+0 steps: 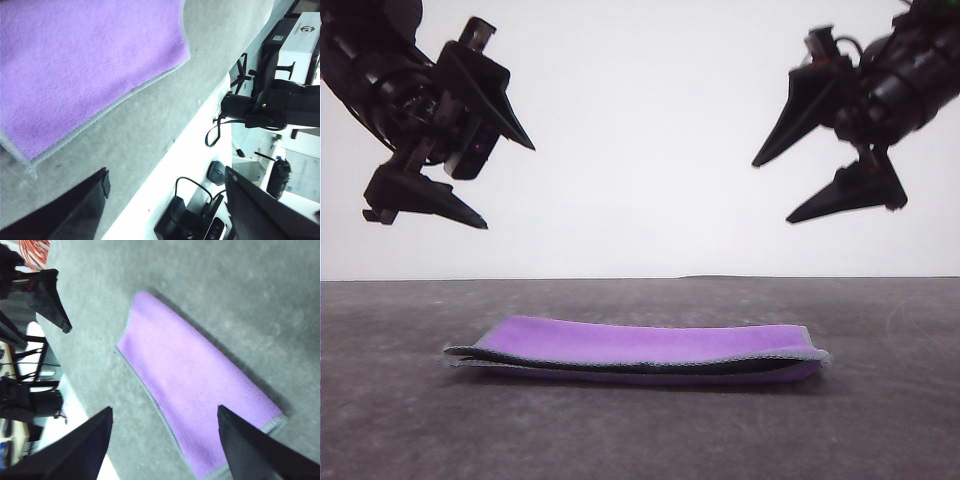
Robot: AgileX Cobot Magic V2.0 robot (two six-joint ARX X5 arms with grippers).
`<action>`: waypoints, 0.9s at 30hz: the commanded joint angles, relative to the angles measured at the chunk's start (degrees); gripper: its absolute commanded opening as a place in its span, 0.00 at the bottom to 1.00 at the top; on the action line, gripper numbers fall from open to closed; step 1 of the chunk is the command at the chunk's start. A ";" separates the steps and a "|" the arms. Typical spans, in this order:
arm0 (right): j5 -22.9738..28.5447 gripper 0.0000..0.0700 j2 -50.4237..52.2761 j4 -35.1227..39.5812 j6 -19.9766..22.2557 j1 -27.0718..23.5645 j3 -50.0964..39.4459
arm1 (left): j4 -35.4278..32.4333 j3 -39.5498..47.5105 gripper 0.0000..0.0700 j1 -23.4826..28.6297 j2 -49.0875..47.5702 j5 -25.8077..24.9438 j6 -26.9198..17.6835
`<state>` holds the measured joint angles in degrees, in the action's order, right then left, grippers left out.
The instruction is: Fold clothes
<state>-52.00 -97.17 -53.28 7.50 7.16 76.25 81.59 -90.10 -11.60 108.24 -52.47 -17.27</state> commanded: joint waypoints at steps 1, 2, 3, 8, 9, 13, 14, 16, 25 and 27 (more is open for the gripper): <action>1.69 0.60 1.59 -0.44 0.93 0.15 1.22 | 0.01 -2.85 0.64 0.77 -1.96 -0.14 -1.16; 2.99 0.61 2.84 -0.73 0.93 0.15 1.22 | -0.63 -3.52 0.64 1.22 -3.05 0.03 -0.76; 4.01 0.61 4.15 -0.98 0.95 0.15 1.22 | -1.53 -4.12 0.64 1.62 -4.21 0.38 -0.02; 9.20 0.61 12.03 -2.74 0.86 0.16 1.22 | -9.52 -5.12 0.64 3.19 -12.28 13.00 7.47; 10.77 0.61 13.74 -3.32 0.86 0.18 1.22 | -10.83 -5.12 0.64 3.32 -13.93 17.40 9.10; 17.75 0.61 20.81 -6.63 0.72 0.25 1.22 | -13.35 -5.10 0.64 3.40 -20.17 31.85 12.41; 19.51 0.61 22.54 -7.64 0.66 0.24 1.17 | -13.29 -5.10 0.64 3.41 -21.53 33.19 12.39; 22.84 0.61 25.68 -8.87 0.54 0.19 0.66 | -12.60 -4.87 0.64 3.59 -23.55 33.24 12.43; 23.66 0.61 36.83 -8.11 -2.29 -0.15 -12.09 | -12.02 7.12 0.64 3.88 -31.90 33.22 12.57; 21.56 0.61 38.31 -4.88 -4.32 -0.14 -16.93 | -13.89 11.57 0.64 3.89 -34.04 33.22 12.98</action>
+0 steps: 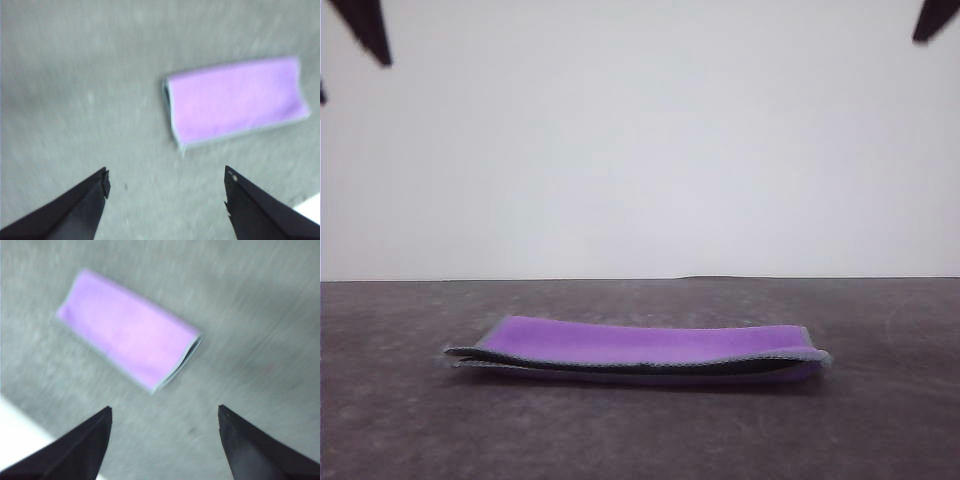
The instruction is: Fold clothes
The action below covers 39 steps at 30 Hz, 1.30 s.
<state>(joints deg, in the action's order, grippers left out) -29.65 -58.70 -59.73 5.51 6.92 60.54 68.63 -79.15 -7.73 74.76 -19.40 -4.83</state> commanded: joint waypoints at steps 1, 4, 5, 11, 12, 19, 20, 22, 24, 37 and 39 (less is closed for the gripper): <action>-2.05 0.61 0.29 3.87 -3.76 0.11 -3.73 | -2.25 3.08 0.64 0.08 -1.78 0.15 0.99; -6.07 0.61 0.59 12.02 -8.79 0.13 -11.00 | -6.77 10.91 0.64 0.33 -5.77 0.15 1.67; -7.52 0.61 0.47 15.10 -10.64 0.18 -13.35 | -8.42 13.56 0.64 0.33 -7.17 0.15 1.99; -9.79 0.61 -2.17 30.49 -19.69 1.60 -23.73 | -15.42 26.36 0.63 0.33 -14.03 0.15 4.26; -9.78 0.61 -2.84 32.54 -20.87 1.71 -24.83 | -16.35 27.53 0.63 0.33 -14.66 0.15 4.46; -9.37 0.61 -11.62 43.20 -25.48 2.87 -26.91 | -19.24 29.34 0.63 0.33 -15.51 0.15 4.51; -9.38 0.61 -13.00 44.30 -25.86 2.89 -26.91 | -19.54 29.34 0.63 0.33 -15.51 0.15 4.51; -9.40 0.61 -16.05 46.86 -26.46 3.03 -26.91 | -20.09 29.34 0.63 0.33 -15.51 0.15 4.52; -9.46 0.61 -18.65 48.85 -27.12 3.06 -26.91 | -20.39 29.34 0.63 0.33 -15.51 0.14 4.51; -14.08 0.60 -32.15 62.59 -32.53 5.32 -26.91 | -20.51 29.34 0.63 0.31 -15.51 0.12 4.53; -14.00 0.57 -32.89 63.72 -33.26 5.82 -26.90 | -20.51 29.34 0.63 0.31 -15.51 0.13 4.54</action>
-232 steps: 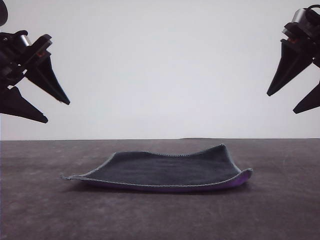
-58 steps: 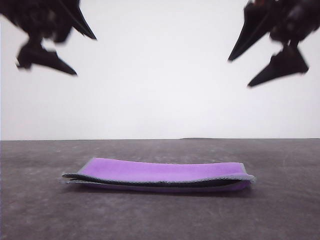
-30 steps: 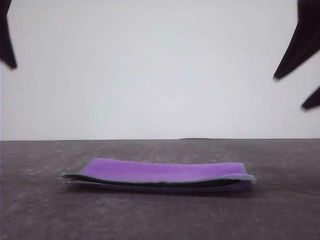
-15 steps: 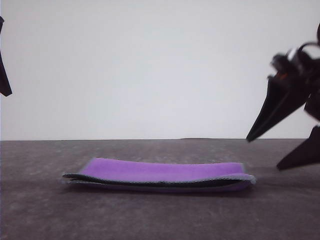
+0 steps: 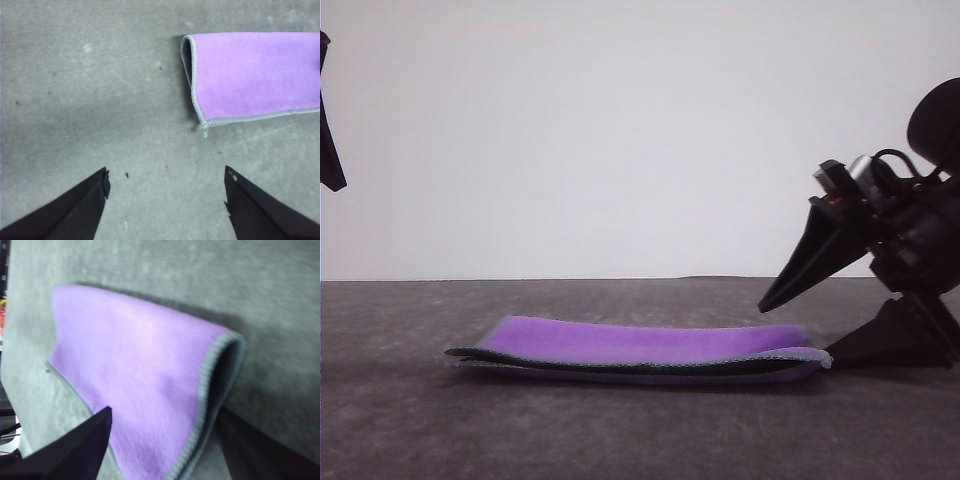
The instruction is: Fold clothes
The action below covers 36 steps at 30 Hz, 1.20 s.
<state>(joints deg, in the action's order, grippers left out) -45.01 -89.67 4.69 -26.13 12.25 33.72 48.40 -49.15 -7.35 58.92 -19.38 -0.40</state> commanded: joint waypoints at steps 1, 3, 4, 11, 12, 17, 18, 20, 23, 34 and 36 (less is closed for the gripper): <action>1.43 0.50 -2.09 -0.47 -1.85 0.70 -0.07 | -0.28 -0.66 0.63 -0.07 0.33 0.11 0.10; 1.50 0.26 -2.14 -0.20 -1.86 1.01 -0.07 | -0.32 -0.66 0.63 -0.07 0.33 0.09 0.11; 1.52 0.13 -2.14 -0.06 -1.75 1.11 -0.07 | -0.34 -0.66 0.63 -0.07 0.33 0.09 0.10; -0.23 0.00 -2.14 1.76 -2.10 1.33 -0.06 | -0.44 -0.66 0.63 -0.07 0.33 0.09 0.41; -1.70 0.00 -2.14 2.83 -2.68 1.54 -0.04 | -0.50 -0.66 0.63 -0.07 0.33 0.09 0.76; -5.64 0.00 -2.14 10.93 -8.22 4.64 0.79 | -1.07 -0.66 0.63 -0.07 0.33 0.08 1.54; -5.57 0.00 -2.14 11.98 -9.01 5.47 1.15 | -1.14 -0.66 0.63 -0.07 0.33 0.07 1.63; -5.03 0.00 -2.15 12.89 -9.86 7.33 2.19 | -1.22 -0.66 0.63 -0.07 0.33 0.08 2.01; -3.14 0.00 -2.44 12.82 -10.07 10.32 4.08 | -1.50 -0.67 0.63 -0.07 0.33 0.08 2.71; -1.02 0.00 -11.83 12.84 -11.90 18.94 16.19 | -1.74 -0.68 0.63 -0.07 0.33 0.07 2.91; -1.01 0.00 -13.60 12.84 -12.30 19.89 18.47 | -1.74 -0.68 0.63 -0.07 0.33 0.07 2.91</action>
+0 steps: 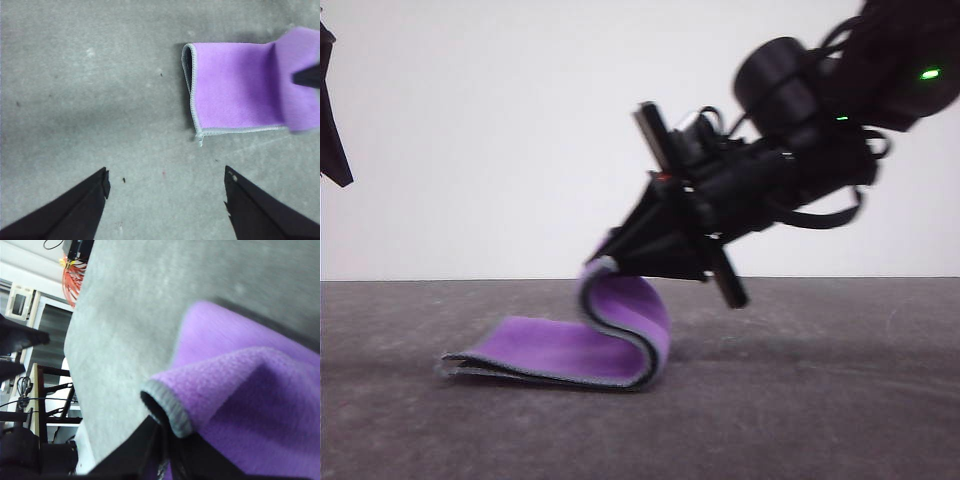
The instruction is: Fold clothes
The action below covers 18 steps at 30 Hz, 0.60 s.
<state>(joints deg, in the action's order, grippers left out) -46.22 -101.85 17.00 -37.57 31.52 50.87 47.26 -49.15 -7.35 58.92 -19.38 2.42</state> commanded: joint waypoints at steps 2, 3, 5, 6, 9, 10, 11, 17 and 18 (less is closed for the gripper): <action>0.24 0.00 -3.13 0.50 -1.00 1.56 3.40 | -0.59 -0.68 0.63 -0.07 0.33 0.07 0.07; 0.24 0.00 -3.87 0.45 -1.03 2.02 4.25 | -0.60 -0.68 0.63 -0.07 0.33 0.07 0.07; 0.37 0.00 -5.30 0.32 -1.31 2.78 5.83 | -0.60 -0.68 0.63 -0.07 0.33 0.07 0.07; 0.71 0.00 -5.86 0.32 -1.43 3.11 6.42 | -0.59 -0.68 0.63 -0.07 0.33 0.07 0.06; 1.25 0.00 -7.36 0.31 -1.47 4.14 7.93 | -0.60 -0.68 0.63 -0.06 0.33 0.07 0.04; 1.23 0.00 -7.70 0.30 -1.48 4.38 8.35 | -0.60 -0.68 0.63 -0.05 0.33 0.07 0.02; 1.26 0.00 -8.02 0.31 -1.46 4.59 8.65 | -0.60 -0.68 0.63 -0.06 0.33 0.07 0.04; 1.11 0.15 -8.21 0.34 -1.25 4.79 8.92 | -0.61 -0.68 0.63 -0.07 0.33 0.07 0.02; 1.01 0.26 -8.21 0.38 -1.21 4.79 8.92 | -0.62 -0.68 0.63 -0.07 0.33 0.07 0.02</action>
<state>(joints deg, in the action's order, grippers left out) -45.02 -108.77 16.97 -38.72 35.90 58.52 47.07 -49.15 -7.35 58.92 -19.38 2.42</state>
